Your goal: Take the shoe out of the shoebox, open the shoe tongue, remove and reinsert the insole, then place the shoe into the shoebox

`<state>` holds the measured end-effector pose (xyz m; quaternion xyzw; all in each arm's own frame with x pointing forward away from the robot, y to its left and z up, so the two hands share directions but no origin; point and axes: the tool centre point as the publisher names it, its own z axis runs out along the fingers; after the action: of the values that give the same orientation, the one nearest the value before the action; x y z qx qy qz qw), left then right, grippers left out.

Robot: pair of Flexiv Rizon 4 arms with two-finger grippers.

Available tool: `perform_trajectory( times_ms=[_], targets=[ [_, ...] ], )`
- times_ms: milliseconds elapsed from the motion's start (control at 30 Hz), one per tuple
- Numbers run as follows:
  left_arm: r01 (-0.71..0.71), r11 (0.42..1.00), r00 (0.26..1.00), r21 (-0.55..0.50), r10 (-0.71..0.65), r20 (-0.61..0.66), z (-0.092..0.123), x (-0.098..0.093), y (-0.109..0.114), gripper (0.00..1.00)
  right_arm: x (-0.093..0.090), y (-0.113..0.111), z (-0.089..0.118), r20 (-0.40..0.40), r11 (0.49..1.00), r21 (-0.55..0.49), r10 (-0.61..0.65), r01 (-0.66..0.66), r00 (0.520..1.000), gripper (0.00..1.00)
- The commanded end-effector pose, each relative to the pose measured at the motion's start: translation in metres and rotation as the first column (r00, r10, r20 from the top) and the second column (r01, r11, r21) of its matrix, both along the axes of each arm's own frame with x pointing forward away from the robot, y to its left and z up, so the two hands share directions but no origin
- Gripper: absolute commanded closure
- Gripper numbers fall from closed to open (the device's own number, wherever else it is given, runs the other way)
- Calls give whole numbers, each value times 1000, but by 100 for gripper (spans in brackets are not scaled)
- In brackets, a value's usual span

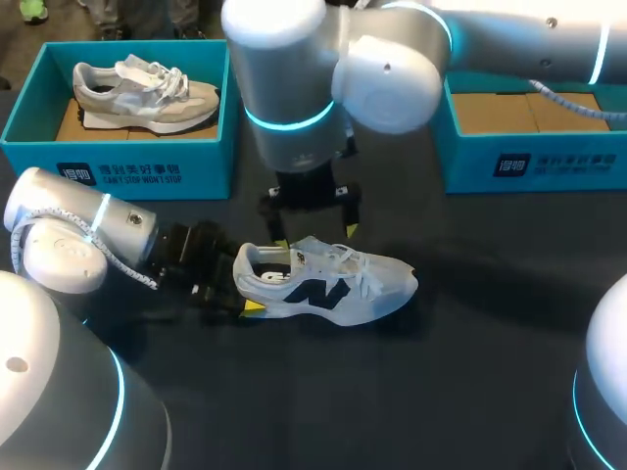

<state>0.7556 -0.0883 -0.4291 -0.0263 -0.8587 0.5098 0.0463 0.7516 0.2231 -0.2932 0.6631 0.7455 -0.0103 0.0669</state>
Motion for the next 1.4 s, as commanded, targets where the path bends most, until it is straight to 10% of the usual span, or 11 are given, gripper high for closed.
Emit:
perform_trajectory(
  times_ms=[33,1400],
  targets=[
    [1,1000,1000,4,-1,-1,-4,3,-4,100,-5,4,-8,66,996,-34,-85,87,994,0],
    [1,1000,1000,4,-1,-1,-4,3,-4,100,-7,18,-67,83,938,-300,-153,171,985,0]
  ],
)
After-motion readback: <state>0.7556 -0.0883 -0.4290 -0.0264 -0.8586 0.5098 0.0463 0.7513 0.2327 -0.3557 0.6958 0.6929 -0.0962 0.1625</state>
